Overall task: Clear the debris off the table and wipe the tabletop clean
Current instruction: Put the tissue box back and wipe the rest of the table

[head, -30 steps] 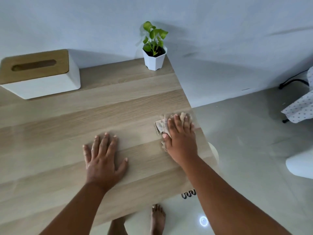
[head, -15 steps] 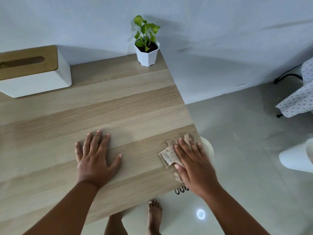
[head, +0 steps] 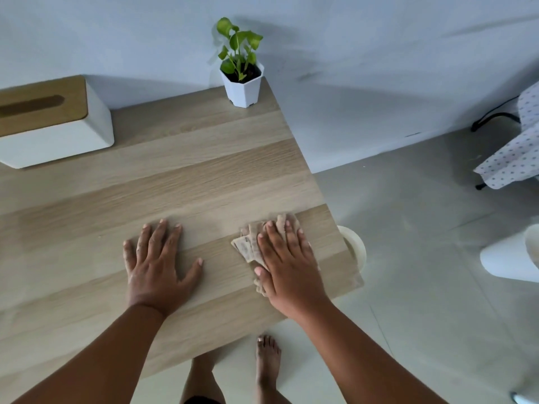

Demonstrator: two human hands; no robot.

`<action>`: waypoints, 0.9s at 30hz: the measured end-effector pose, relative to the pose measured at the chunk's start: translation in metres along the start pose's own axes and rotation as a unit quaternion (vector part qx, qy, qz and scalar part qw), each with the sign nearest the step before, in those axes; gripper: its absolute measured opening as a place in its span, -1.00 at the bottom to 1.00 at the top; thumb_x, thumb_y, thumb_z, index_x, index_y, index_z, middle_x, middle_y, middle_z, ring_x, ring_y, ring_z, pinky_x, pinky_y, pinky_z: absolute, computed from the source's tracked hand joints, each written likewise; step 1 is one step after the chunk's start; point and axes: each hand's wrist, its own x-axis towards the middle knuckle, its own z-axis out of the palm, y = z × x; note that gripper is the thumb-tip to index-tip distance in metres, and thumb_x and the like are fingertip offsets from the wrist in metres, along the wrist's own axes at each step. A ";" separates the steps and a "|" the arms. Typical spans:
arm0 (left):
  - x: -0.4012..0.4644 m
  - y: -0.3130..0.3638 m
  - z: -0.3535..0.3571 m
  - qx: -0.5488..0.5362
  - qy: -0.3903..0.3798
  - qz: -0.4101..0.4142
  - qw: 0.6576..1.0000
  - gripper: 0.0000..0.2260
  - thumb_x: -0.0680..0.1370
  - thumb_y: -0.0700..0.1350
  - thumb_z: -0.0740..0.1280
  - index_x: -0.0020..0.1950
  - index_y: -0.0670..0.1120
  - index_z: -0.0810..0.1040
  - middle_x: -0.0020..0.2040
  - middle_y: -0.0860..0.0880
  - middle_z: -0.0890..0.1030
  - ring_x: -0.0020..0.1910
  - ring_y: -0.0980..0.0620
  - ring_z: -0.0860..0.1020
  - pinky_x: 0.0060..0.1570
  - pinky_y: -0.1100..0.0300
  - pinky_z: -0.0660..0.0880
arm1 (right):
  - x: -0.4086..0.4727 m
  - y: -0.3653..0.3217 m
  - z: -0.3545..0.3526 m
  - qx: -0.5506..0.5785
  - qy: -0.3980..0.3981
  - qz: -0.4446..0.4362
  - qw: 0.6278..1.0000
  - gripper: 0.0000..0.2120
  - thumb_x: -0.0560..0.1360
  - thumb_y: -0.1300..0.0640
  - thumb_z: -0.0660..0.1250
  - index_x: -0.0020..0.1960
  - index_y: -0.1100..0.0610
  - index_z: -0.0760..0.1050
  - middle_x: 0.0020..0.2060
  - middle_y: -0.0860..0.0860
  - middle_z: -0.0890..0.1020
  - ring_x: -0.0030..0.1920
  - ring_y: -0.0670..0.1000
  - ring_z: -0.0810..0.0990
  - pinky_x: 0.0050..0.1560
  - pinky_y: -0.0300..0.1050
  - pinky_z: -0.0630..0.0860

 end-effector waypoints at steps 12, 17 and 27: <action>0.000 -0.001 0.002 -0.003 0.013 -0.002 1.000 -0.24 0.49 0.43 0.18 0.61 0.10 0.26 0.65 -0.02 0.22 0.68 -0.08 0.02 0.60 -0.28 -0.07 | -0.052 0.075 -0.017 -0.012 0.019 -0.027 0.999 -0.41 0.68 -0.11 0.15 0.65 0.09 0.23 0.67 0.02 0.15 0.68 0.16 0.03 0.58 0.29 0.16; 0.000 -0.003 0.006 -0.006 0.020 -0.006 1.000 -0.25 0.48 0.43 0.20 0.60 0.11 0.27 0.65 0.00 0.22 0.68 -0.08 0.02 0.60 -0.27 -0.07 | -0.051 0.073 -0.018 -0.001 0.016 -0.007 1.000 -0.42 0.66 -0.10 0.15 0.63 0.09 0.27 0.66 0.02 0.18 0.68 0.15 0.06 0.57 0.30 0.18; 0.000 -0.005 0.006 -0.008 0.018 -0.002 1.000 -0.25 0.49 0.46 0.19 0.60 0.13 0.26 0.64 0.02 0.24 0.67 -0.09 0.06 0.60 -0.20 -0.10 | -0.038 0.052 -0.036 0.081 0.030 0.099 0.991 -0.40 0.57 -0.33 0.21 0.46 0.01 0.51 0.55 -0.06 0.42 0.63 0.13 0.21 0.56 0.27 0.23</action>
